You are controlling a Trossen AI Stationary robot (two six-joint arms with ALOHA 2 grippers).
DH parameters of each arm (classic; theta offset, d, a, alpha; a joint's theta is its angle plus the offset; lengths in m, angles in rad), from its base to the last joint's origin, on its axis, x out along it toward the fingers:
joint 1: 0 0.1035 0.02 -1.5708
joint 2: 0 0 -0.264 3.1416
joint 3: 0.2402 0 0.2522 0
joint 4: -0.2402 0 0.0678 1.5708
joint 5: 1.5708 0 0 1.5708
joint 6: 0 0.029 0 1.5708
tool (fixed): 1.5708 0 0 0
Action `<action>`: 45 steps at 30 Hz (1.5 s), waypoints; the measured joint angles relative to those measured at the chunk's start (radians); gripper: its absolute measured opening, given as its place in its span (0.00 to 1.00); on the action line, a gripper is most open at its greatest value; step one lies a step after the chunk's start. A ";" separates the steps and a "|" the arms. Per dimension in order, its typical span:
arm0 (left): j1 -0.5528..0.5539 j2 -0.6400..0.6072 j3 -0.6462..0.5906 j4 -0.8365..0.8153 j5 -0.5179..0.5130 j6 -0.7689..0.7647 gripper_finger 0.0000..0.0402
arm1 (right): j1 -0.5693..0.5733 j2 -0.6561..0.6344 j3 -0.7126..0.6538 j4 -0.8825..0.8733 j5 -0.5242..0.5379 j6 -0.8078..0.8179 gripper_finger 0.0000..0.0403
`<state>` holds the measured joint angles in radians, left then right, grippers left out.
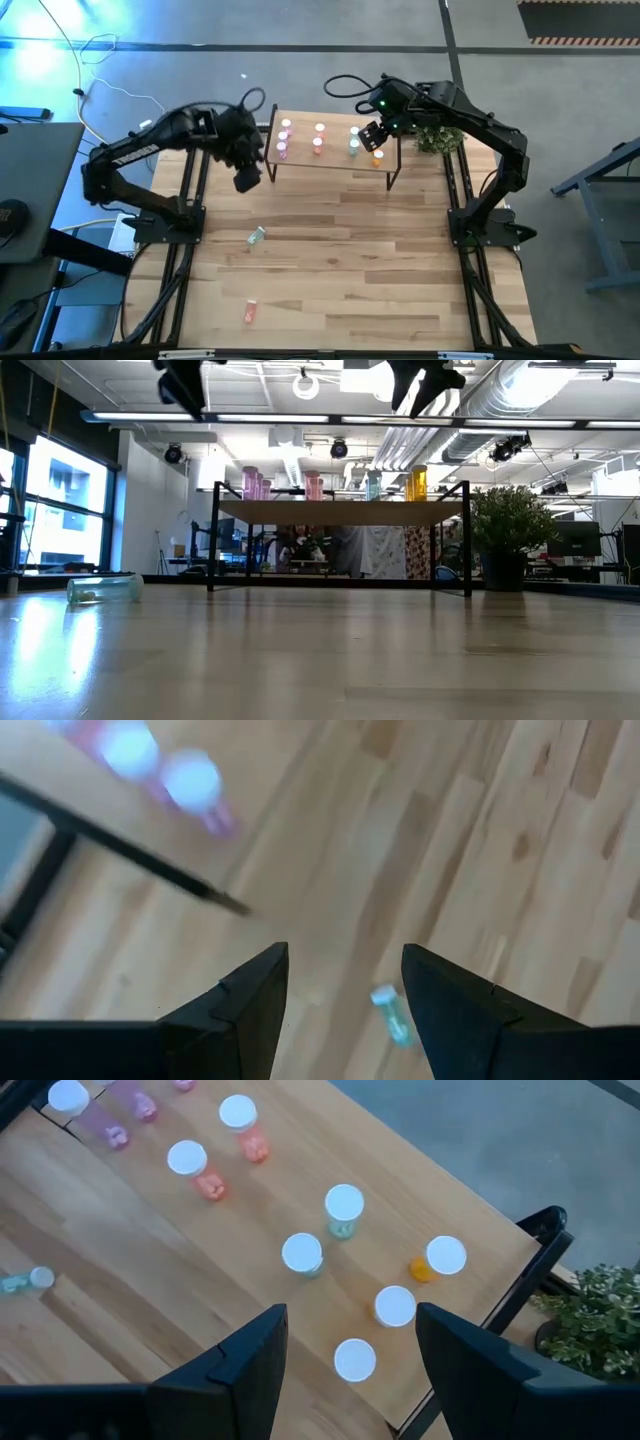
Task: Pick and place medicine bottles onto shelf by color
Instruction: Put the blue pill bottle aligned with the other blue pill bottles on the shelf
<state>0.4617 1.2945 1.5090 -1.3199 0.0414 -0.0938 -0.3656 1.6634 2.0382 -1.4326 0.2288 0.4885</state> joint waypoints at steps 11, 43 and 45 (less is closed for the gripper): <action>-0.162 -0.141 -0.380 0.151 0.000 -0.275 0.47 | 0.000 0.000 0.000 0.000 -0.001 -0.019 0.53; -0.565 -0.184 -0.933 0.640 -0.149 -0.533 0.47 | 0.000 0.000 0.000 0.000 0.030 -0.019 0.53; -0.572 -0.184 -0.952 0.671 -0.157 -0.546 0.47 | 0.000 0.000 0.000 0.000 0.030 -0.018 0.53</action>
<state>-0.1098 1.1107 0.5570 -0.6487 -0.1160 -0.6398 -0.3660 1.6634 2.0384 -1.4322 0.2584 0.4702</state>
